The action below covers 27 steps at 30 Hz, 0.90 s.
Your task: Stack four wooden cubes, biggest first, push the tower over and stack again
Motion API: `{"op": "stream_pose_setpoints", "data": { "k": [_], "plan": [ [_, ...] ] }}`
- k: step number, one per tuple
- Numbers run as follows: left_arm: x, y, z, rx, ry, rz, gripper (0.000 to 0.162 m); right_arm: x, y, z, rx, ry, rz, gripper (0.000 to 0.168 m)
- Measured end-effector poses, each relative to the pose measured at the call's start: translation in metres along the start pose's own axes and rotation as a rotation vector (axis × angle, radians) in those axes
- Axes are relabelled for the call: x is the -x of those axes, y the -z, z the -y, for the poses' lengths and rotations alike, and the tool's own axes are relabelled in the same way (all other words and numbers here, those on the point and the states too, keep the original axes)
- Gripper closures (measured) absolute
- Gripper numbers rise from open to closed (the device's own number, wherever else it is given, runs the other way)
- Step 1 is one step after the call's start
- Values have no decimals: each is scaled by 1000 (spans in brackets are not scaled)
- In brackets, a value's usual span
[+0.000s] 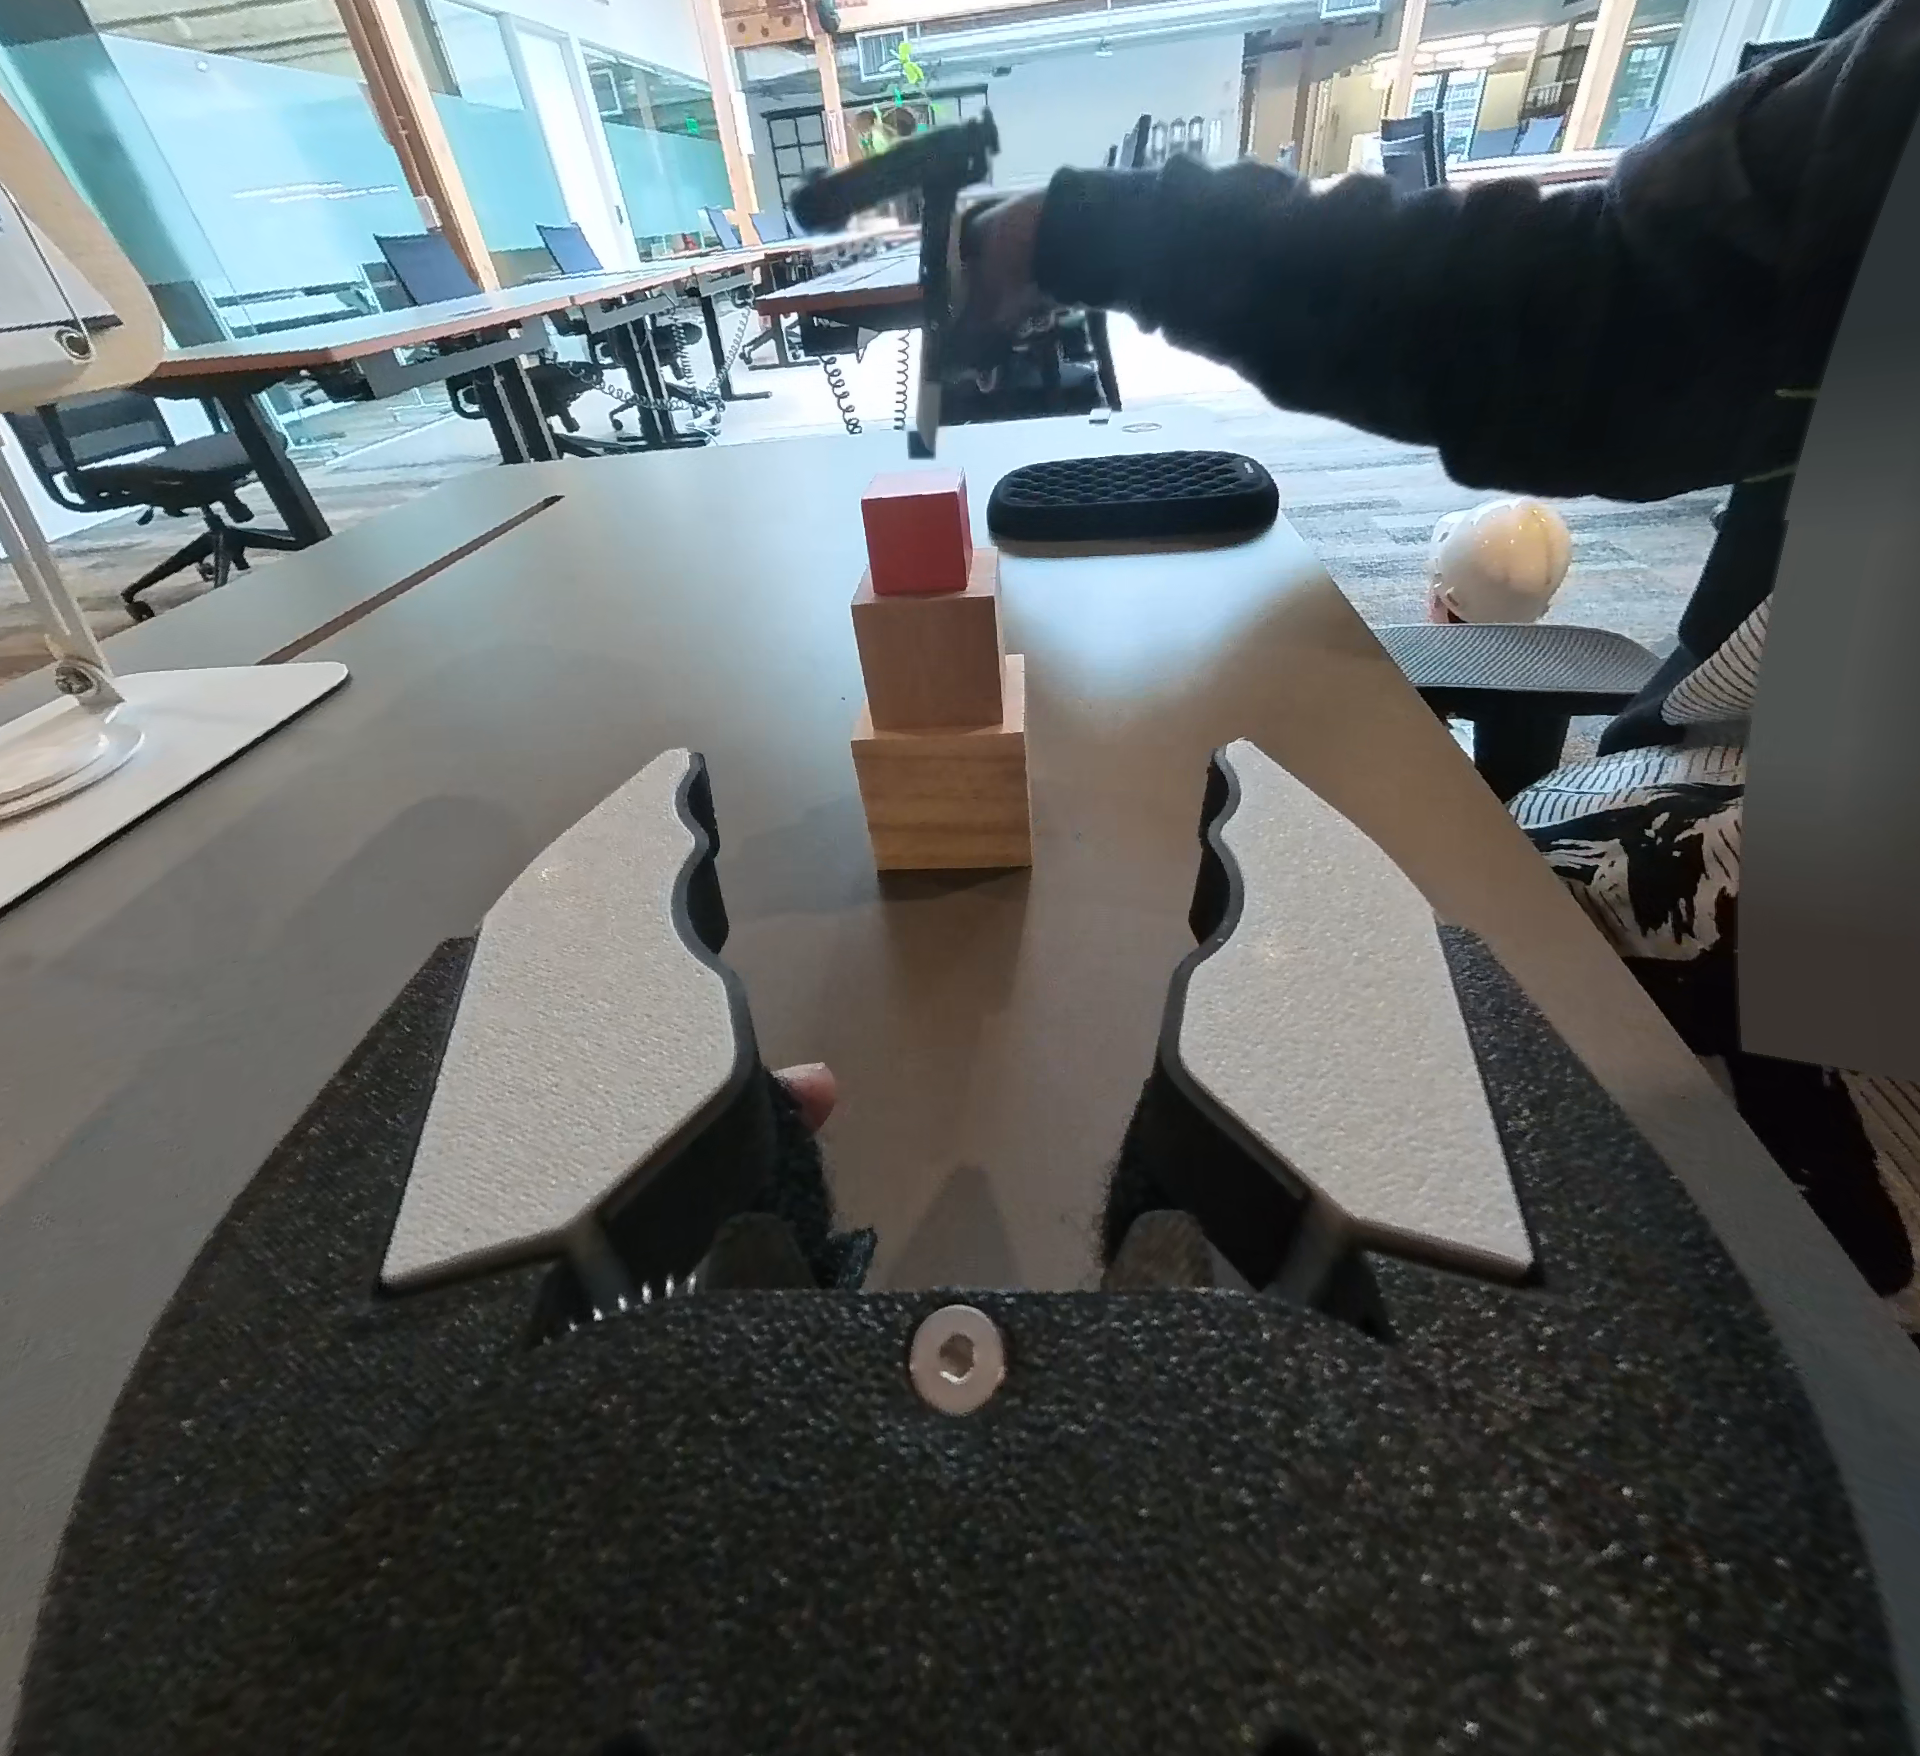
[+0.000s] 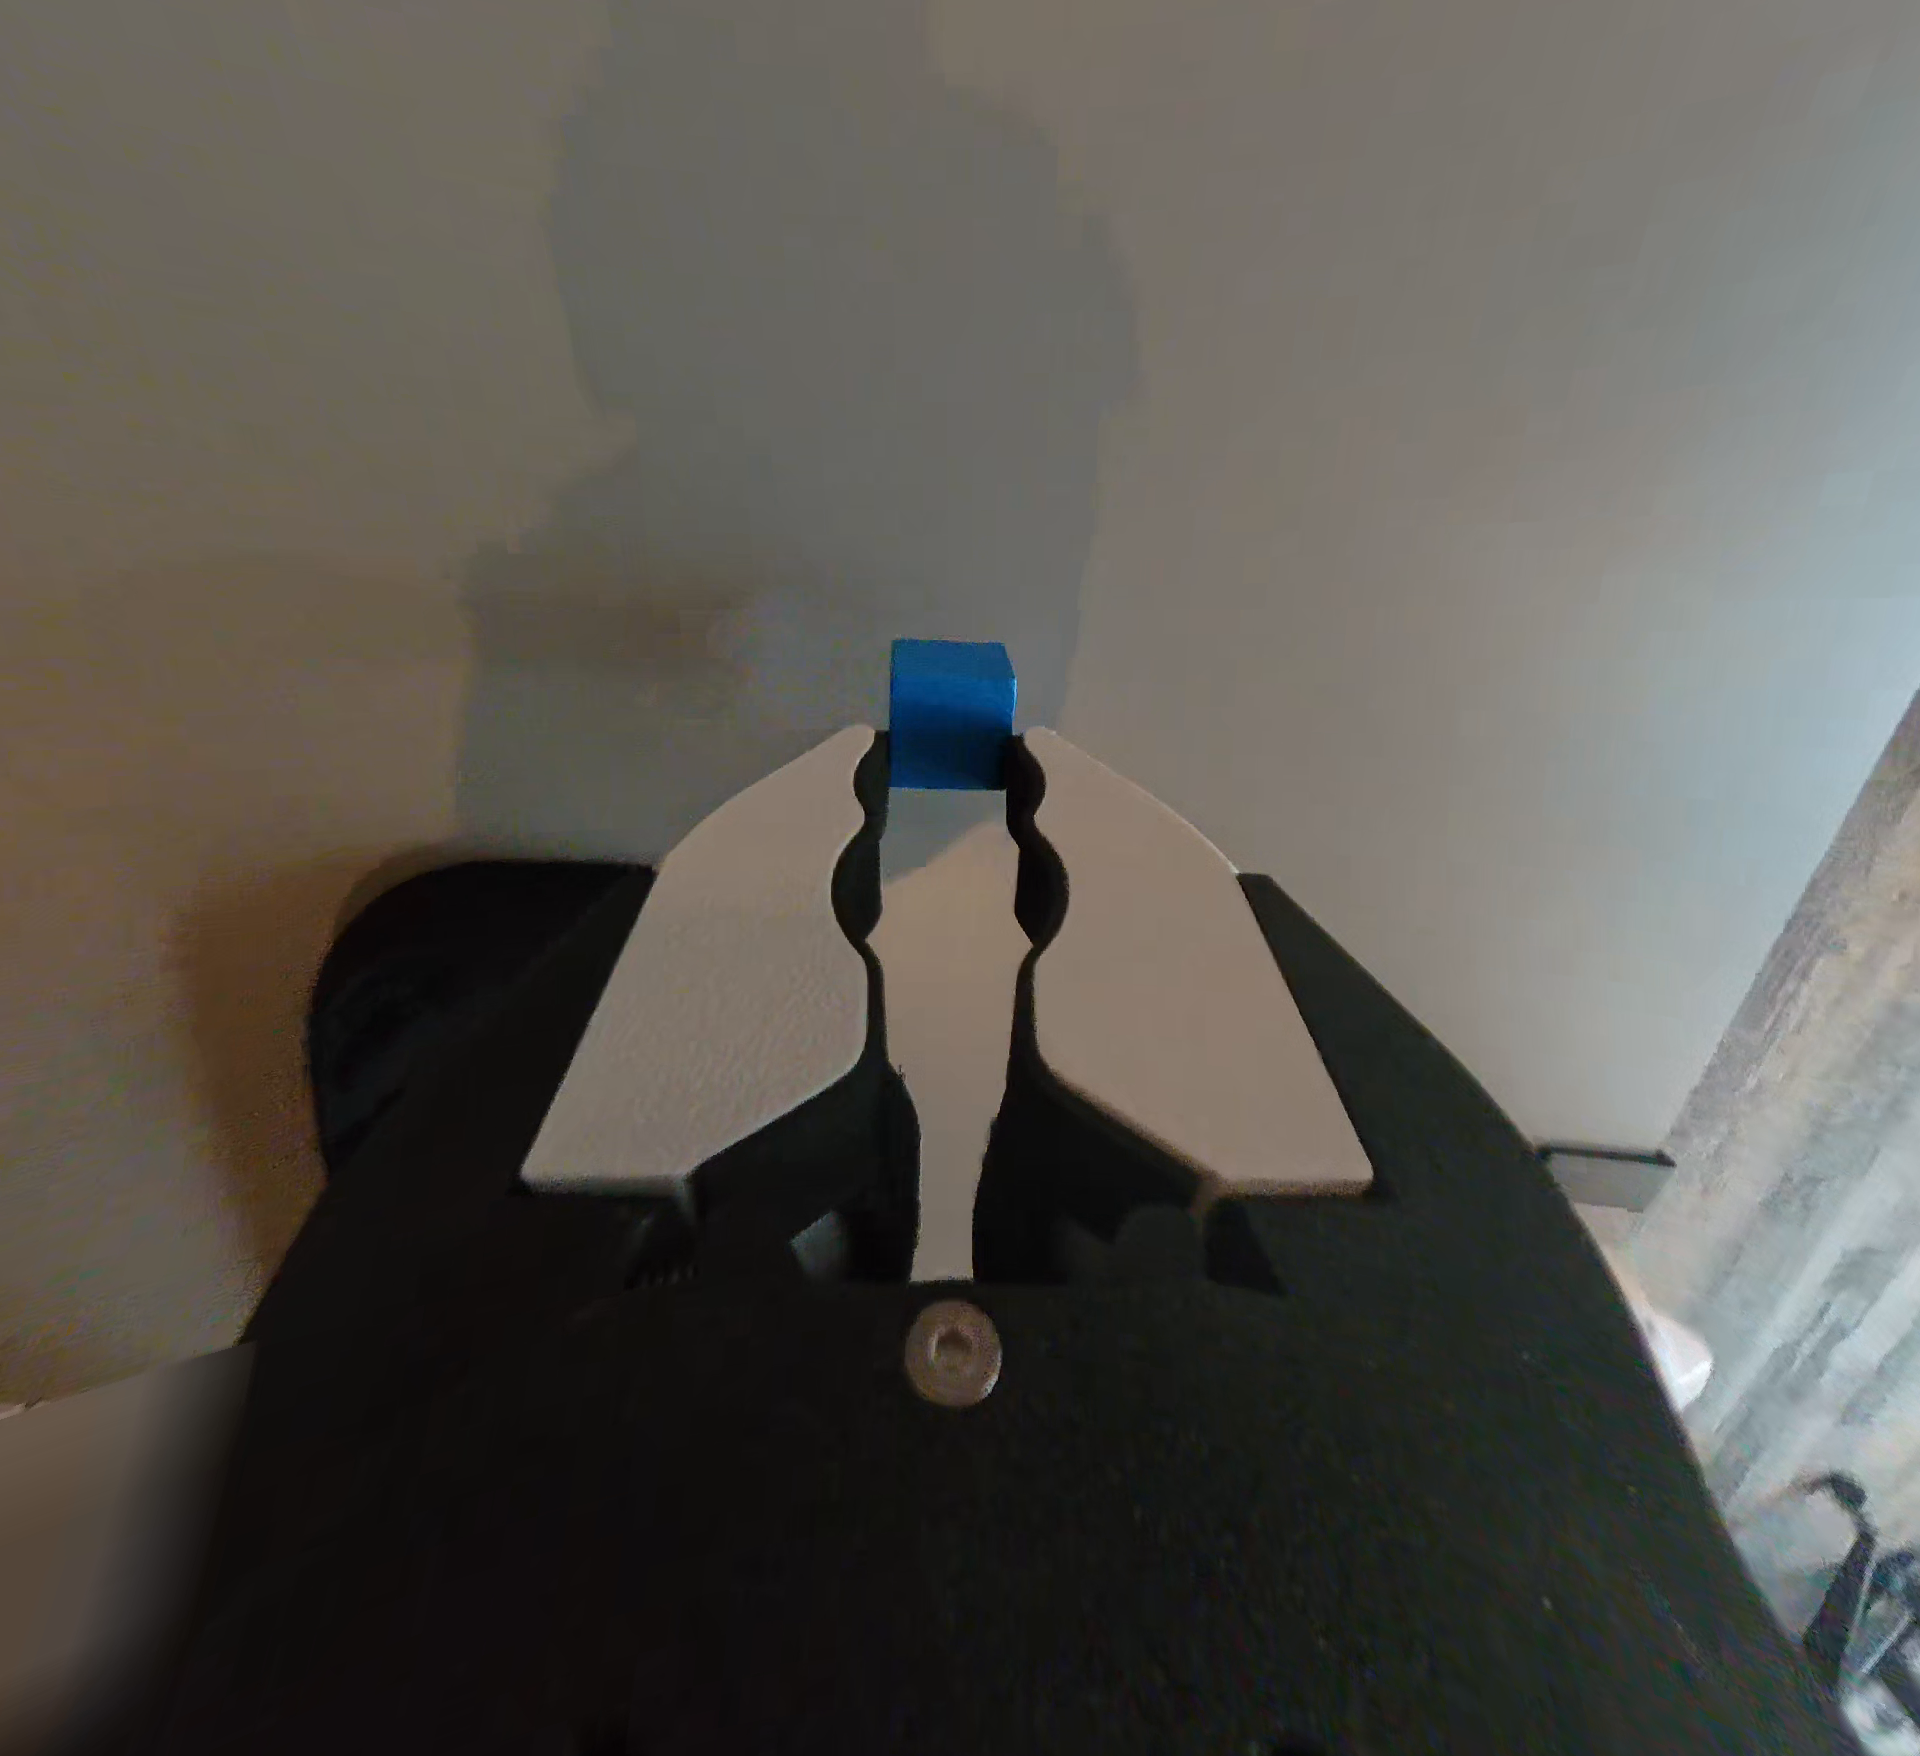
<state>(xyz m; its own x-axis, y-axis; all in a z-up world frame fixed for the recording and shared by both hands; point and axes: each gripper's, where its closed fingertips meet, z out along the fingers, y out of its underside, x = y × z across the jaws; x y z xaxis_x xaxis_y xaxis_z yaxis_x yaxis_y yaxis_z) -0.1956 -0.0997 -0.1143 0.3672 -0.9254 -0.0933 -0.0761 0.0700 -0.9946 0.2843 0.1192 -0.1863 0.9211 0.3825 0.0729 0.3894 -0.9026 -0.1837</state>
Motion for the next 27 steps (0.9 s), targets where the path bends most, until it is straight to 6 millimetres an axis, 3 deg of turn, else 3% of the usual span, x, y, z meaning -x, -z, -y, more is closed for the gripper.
{"op": "stream_pose_setpoints", "data": {
  "k": [3, 7, 12, 15, 21, 27],
  "plan": [
    [0, 0, 0, 1, -1, 0, 74, 38, 29, 16, -83, 146, 85, 147],
    [0, 0, 0, 0, 1, 2, 73, 115, 80, 31, -192, 429, 217, 147],
    [0, 0, 0, 1, -1, 1, 73, 216, 140, 33, -281, 792, 297, 147],
    [0, 0, 0, 2, -2, 1, 73, 271, 163, 27, -294, 985, 307, 148],
    [-1, 0, -1, 6, -8, -2, 73, 346, 172, 16, -243, 1262, 254, 147],
    [-1, 0, 0, 2, -3, -1, 74, 390, 156, 12, -168, 1420, 241, 147]
  ]
}}
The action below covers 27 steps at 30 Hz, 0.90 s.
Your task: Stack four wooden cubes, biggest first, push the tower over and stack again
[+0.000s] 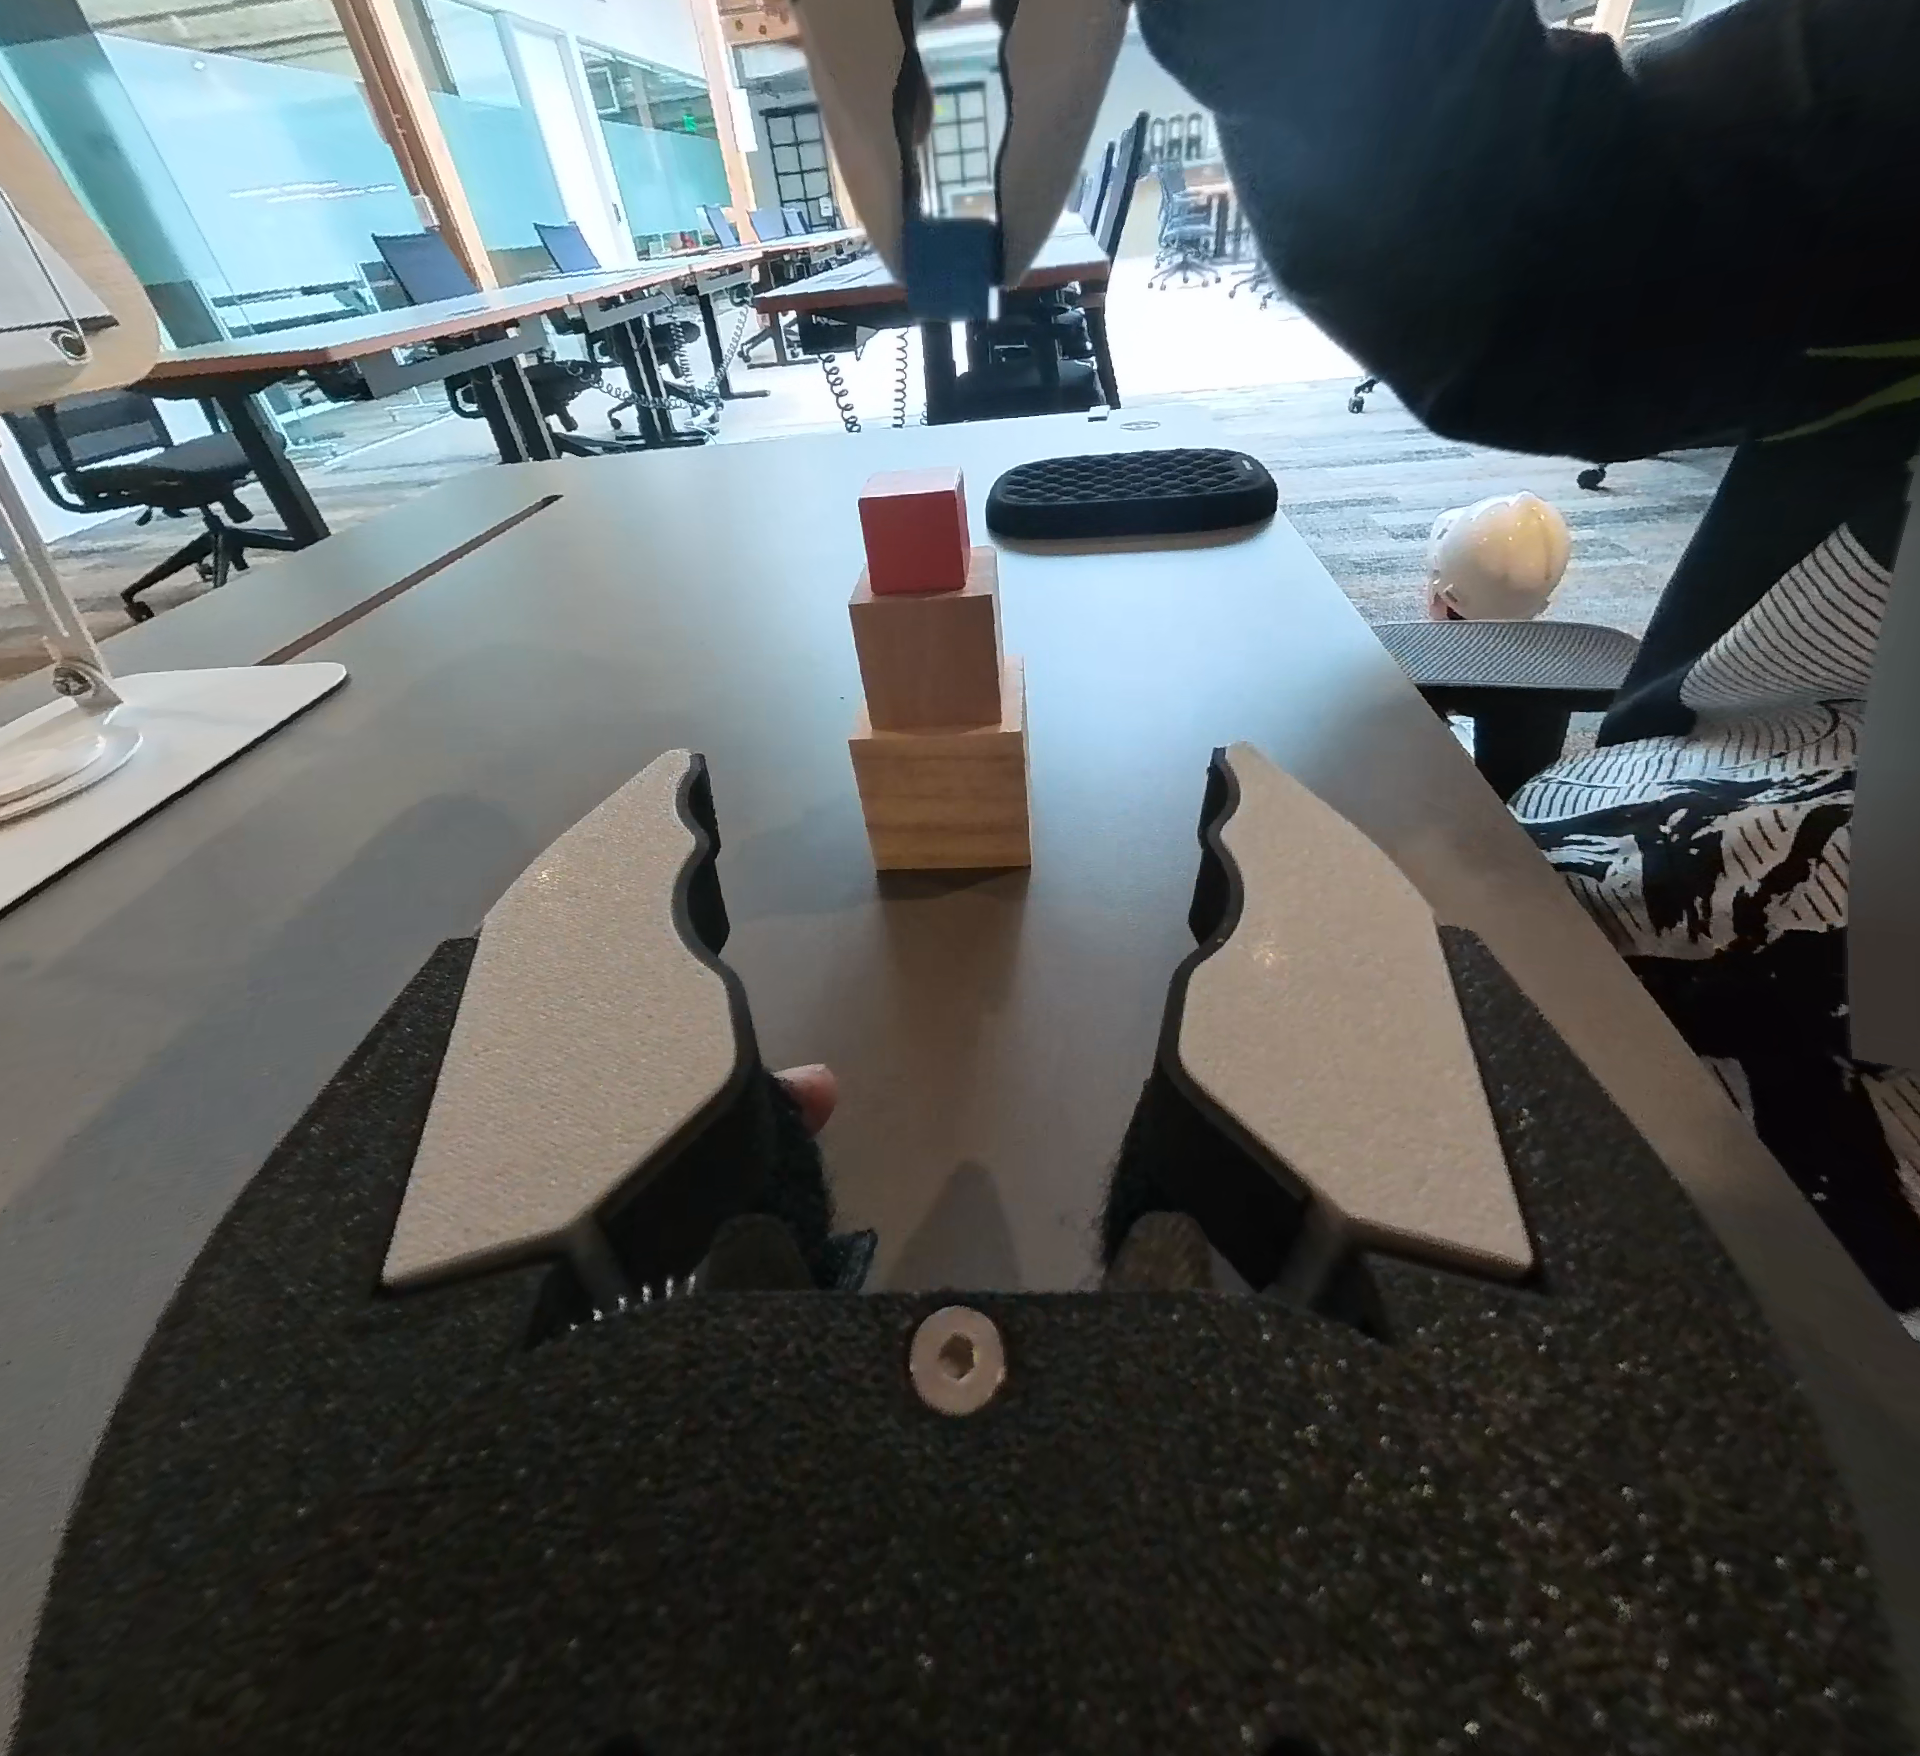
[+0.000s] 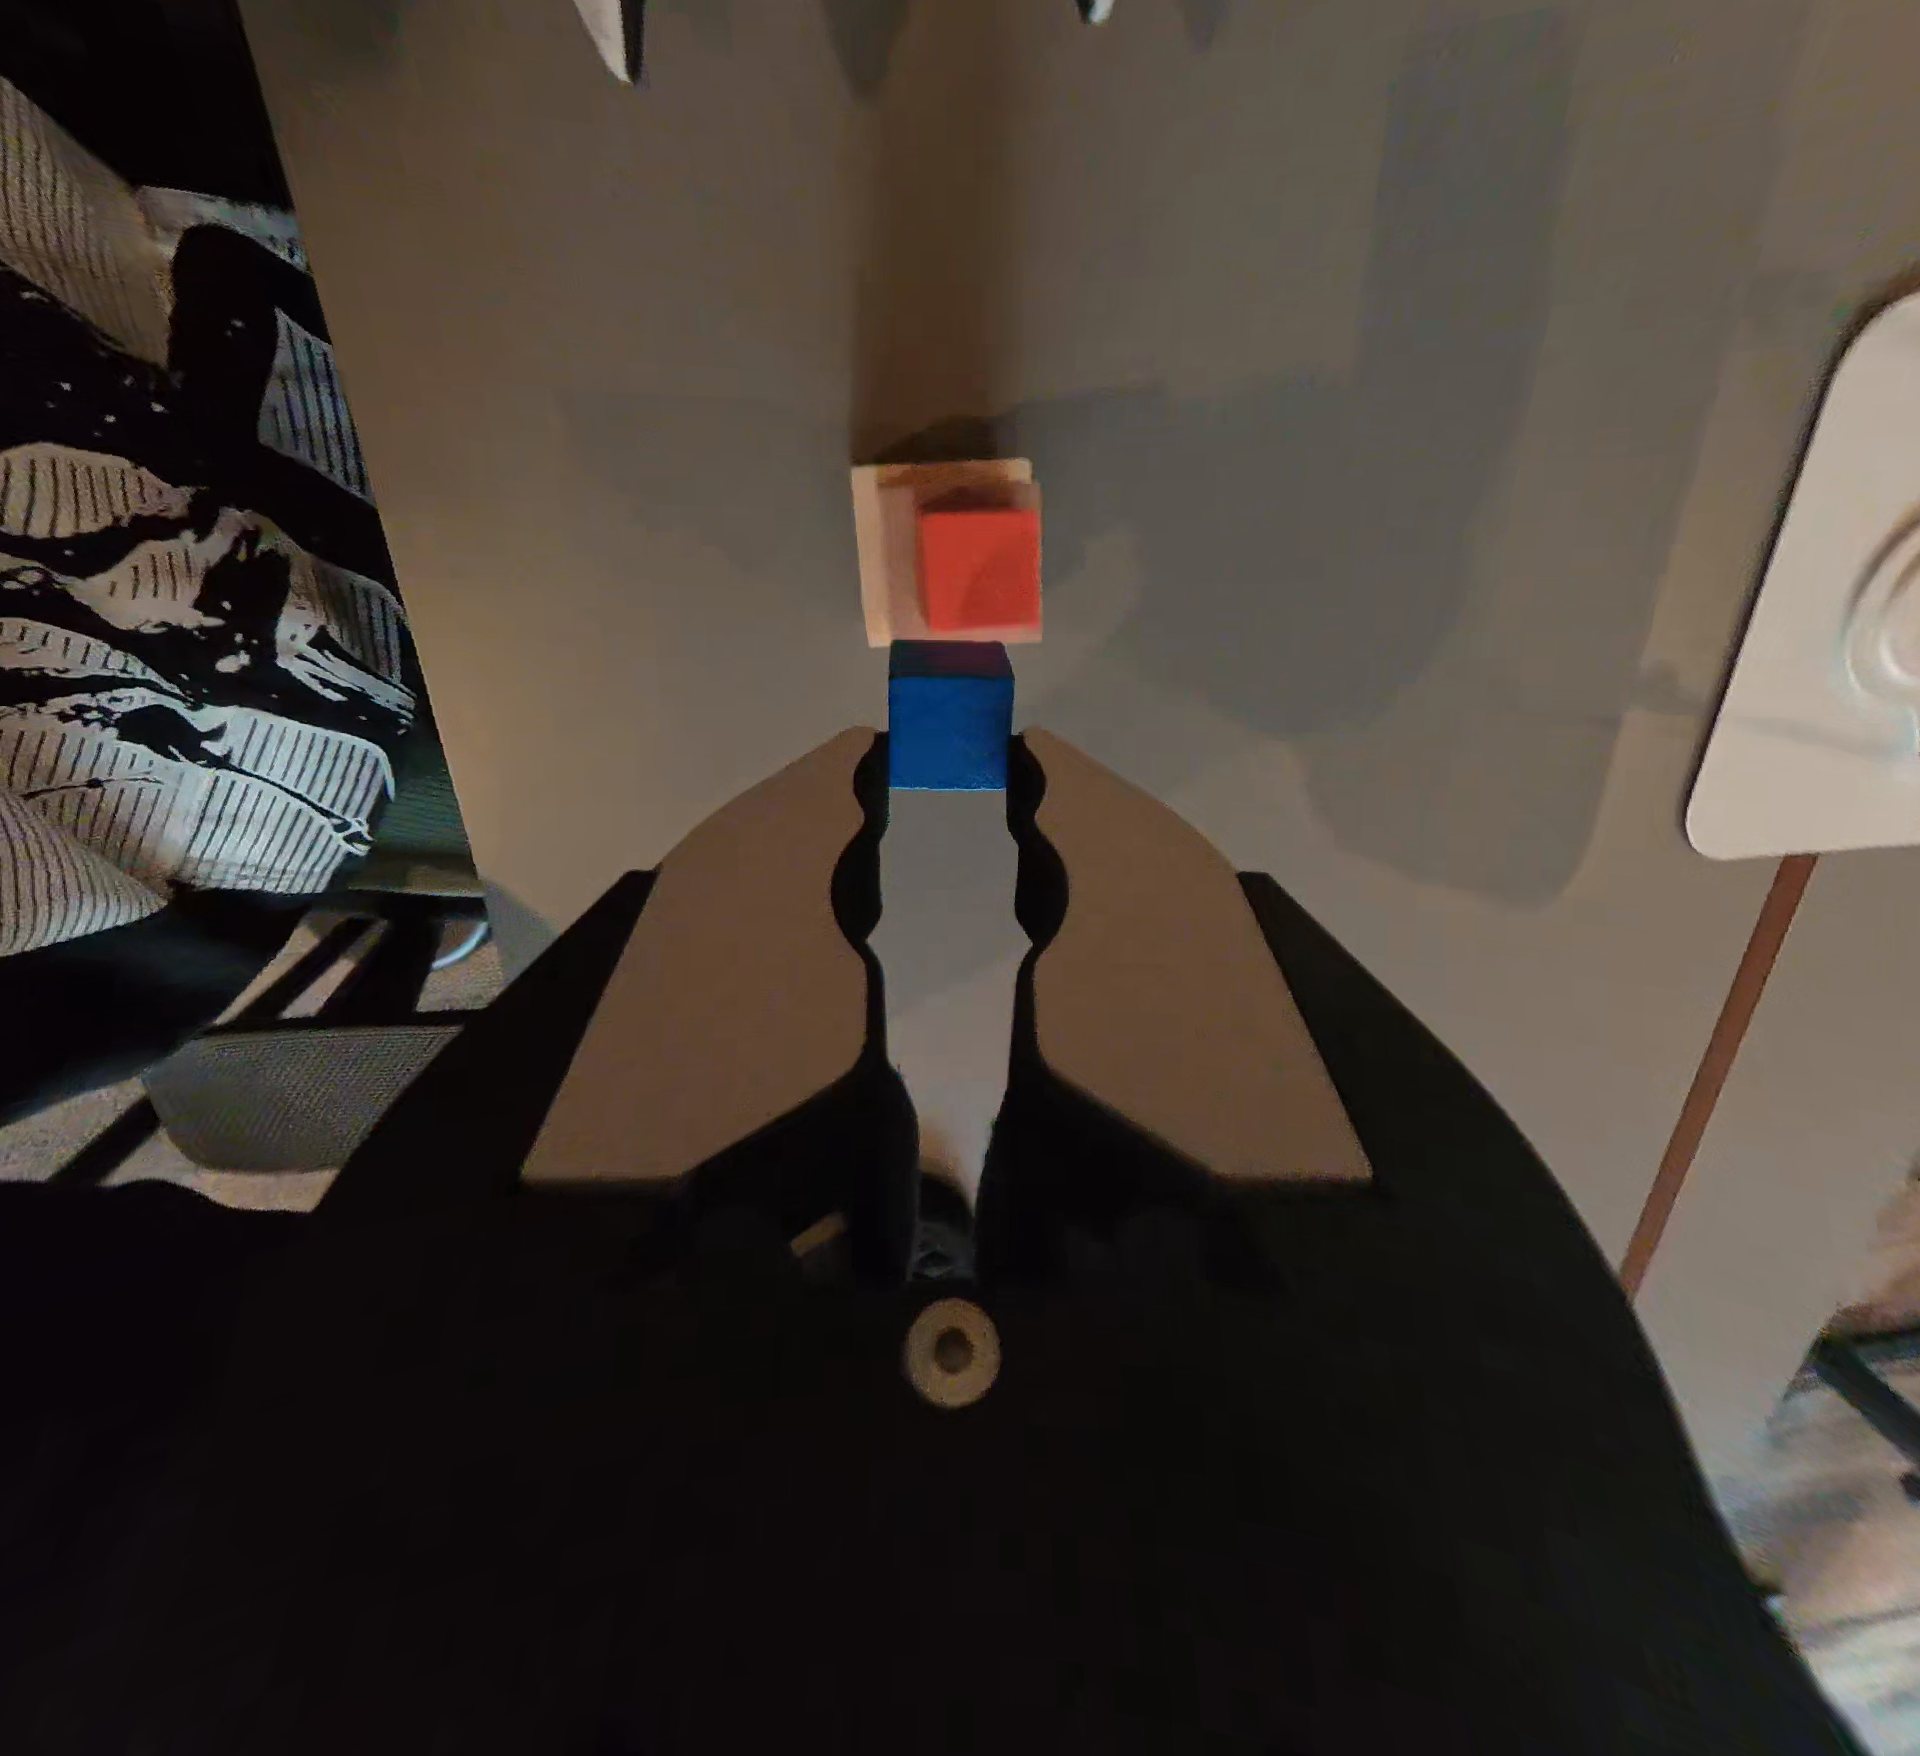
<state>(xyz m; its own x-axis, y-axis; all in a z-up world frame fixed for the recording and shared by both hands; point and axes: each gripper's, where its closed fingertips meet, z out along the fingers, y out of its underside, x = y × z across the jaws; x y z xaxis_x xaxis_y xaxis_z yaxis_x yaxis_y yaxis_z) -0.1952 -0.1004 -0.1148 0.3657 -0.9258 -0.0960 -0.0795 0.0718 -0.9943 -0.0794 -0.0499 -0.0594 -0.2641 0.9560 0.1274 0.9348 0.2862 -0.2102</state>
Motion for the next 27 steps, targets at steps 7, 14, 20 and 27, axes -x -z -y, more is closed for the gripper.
{"op": "stream_pose_setpoints", "data": {
  "k": [7, 14, 20, 27],
  "plan": [
    [0, 0, 0, 0, 2, -1, 74, -3, -22, 10, 58, 42, 52, 147],
    [0, 0, 0, 0, 2, -2, 74, -8, -32, 6, 86, 33, 60, 147],
    [0, 0, 0, -1, 4, -2, 74, -9, -35, 9, 97, 33, 65, 147],
    [0, 0, 0, 0, 4, -2, 73, -9, -38, 10, 99, 32, 71, 147]
  ]
}}
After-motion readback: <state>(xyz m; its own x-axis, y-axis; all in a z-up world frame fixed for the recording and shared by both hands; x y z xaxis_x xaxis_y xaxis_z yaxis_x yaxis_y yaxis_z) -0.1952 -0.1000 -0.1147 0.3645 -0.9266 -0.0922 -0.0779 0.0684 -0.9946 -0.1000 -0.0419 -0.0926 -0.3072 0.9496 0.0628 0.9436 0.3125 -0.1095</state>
